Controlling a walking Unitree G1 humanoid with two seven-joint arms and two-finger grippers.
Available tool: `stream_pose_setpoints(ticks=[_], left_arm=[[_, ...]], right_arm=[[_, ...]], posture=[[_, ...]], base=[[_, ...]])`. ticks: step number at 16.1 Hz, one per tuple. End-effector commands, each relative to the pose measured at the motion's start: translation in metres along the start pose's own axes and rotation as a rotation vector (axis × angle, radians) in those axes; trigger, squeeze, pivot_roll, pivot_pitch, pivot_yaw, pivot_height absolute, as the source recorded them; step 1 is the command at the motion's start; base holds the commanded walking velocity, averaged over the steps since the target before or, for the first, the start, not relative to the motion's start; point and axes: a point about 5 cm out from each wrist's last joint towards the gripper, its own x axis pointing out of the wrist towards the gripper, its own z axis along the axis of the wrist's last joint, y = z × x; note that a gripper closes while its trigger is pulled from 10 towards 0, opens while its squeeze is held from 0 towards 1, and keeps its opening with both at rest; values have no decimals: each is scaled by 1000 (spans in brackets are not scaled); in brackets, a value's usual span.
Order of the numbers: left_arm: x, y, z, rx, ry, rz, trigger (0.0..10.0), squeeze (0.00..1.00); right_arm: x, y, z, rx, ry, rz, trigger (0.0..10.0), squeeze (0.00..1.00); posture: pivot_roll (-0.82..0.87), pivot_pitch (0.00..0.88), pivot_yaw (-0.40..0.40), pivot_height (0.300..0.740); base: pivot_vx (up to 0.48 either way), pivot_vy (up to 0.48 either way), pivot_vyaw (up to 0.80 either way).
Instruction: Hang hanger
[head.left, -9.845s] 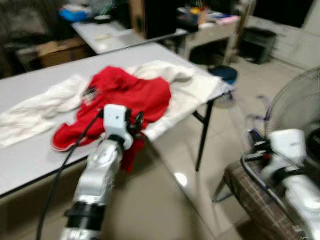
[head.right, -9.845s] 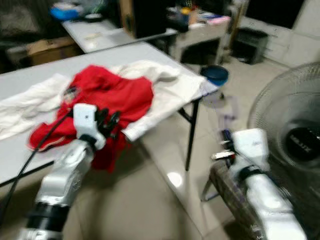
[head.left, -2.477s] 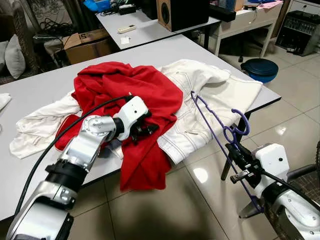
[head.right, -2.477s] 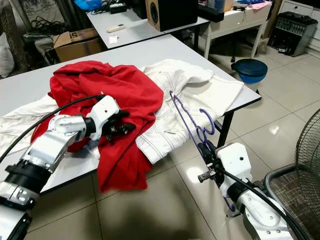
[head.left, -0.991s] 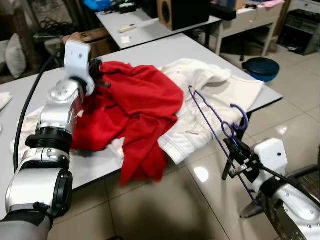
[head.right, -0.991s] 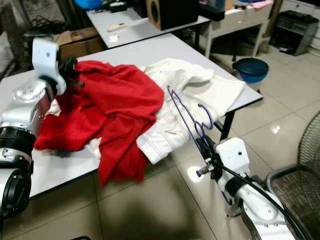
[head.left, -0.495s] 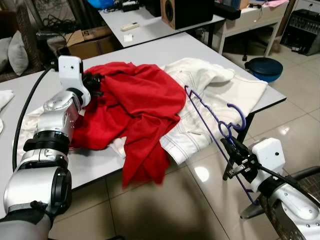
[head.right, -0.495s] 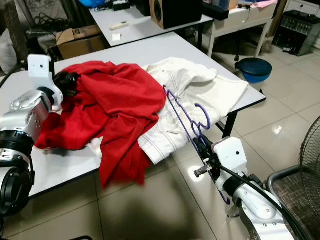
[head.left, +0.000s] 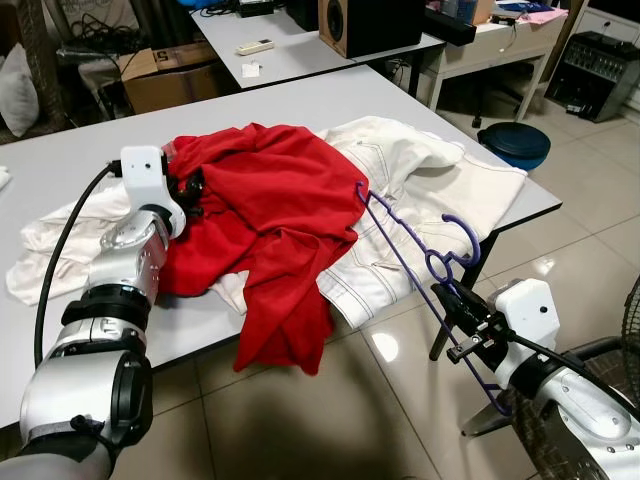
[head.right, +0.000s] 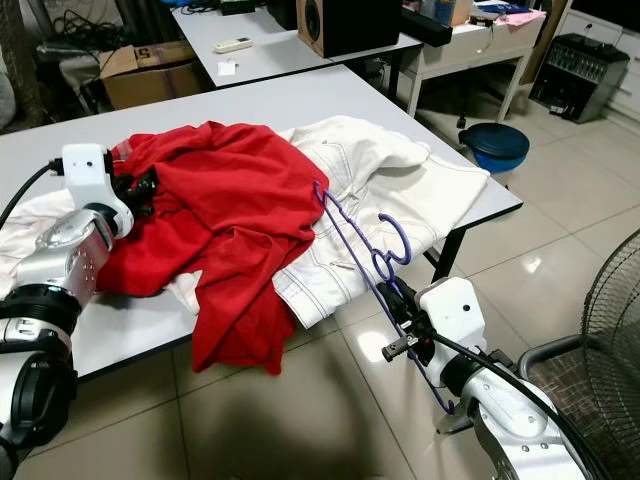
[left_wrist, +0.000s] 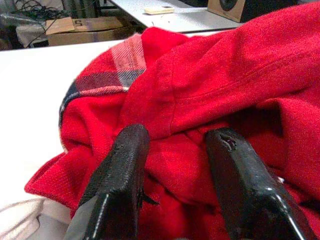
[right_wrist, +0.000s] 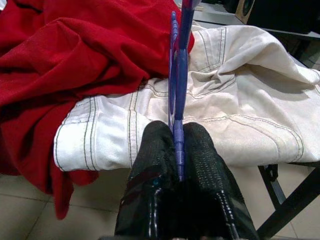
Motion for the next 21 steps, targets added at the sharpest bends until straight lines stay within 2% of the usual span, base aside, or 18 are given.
stream_pose_setpoints(ticks=[1,2,3,9,11,13,17,20,21], left_arm=[[-2,1,-7,11,24,11,10000,0],[-2,0,-10,-1,28,8,10000,0],[-2,-1,-13,-16,31,6,0,0],[-3,-14,-20,-83,5,-23,0,0],[-5,-27,-25,-102,-18,-69,0,0],[-6,-30,-25,-116,-39,-65,0,0],[-8,-32,-10,-166,-157,-62,0,0],[-9,-32,-5,-166,-189,-65,0,0],[-6,-32,13,-176,-253,-70,0,0]], right_arm=[[1,0,2,9,0,13,10000,0],[1,2,3,9,0,26,10000,0],[0,3,3,9,7,35,10000,0],[0,5,-4,23,26,18,10000,0],[0,5,-7,29,28,-22,10000,0],[1,4,-8,28,31,-53,10000,0],[3,2,-10,27,32,-95,10000,0],[4,2,-10,25,31,-98,10000,0],[5,1,-9,23,29,-112,10000,0]], posture=[[-178,0,63,740],[-178,0,59,740],[-175,0,51,740],[-162,0,64,740],[-163,0,76,740],[-164,0,81,740],[-160,0,84,740],[-159,0,85,740],[-155,0,84,740]], base=[[0,0,0],[0,0,0],[0,0,0],[0,0,0],[0,0,0],[0,0,0],[0,0,0],[0,0,0],[0,0,0]])
